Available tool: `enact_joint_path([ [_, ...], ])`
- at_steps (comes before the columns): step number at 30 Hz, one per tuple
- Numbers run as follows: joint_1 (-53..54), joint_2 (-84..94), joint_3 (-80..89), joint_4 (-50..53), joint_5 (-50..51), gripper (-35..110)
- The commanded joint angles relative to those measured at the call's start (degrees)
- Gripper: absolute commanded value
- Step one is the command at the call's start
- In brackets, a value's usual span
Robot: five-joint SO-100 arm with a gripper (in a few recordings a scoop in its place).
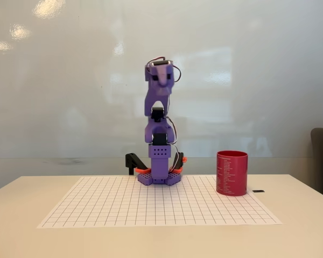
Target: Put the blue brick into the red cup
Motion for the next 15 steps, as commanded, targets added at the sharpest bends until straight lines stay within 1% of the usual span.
enact_joint_path([
  [1,2.4,9.9,-4.8,4.0,0.8,-1],
  [4,4.8,17.1,-4.7,6.0,-0.2,-1],
  [8,5.4,17.1,-5.8,10.2,-0.7,-1],
  [15,2.2,17.1,6.0,11.3,-0.7,-1],
])
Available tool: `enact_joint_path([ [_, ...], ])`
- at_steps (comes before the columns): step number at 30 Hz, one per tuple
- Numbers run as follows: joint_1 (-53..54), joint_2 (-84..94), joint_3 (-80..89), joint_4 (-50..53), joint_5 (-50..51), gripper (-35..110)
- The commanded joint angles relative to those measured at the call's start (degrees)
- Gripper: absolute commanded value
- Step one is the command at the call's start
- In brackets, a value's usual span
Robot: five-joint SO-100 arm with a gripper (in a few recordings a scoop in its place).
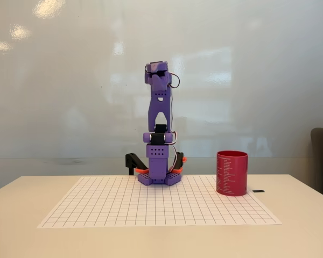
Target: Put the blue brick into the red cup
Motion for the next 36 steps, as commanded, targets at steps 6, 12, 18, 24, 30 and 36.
enact_joint_path([
  [6,-4.8,-0.1,21.9,2.8,-1.7,-1],
  [12,-4.5,-0.1,42.2,1.4,-2.5,-1],
  [18,-4.3,-0.1,54.7,-3.5,-1.1,-1],
  [24,-4.3,-0.1,54.7,-3.6,-1.0,0],
  [30,-4.4,-0.1,54.7,-3.6,-0.9,0],
  [36,-4.4,-0.1,54.7,-3.6,-0.8,0],
])
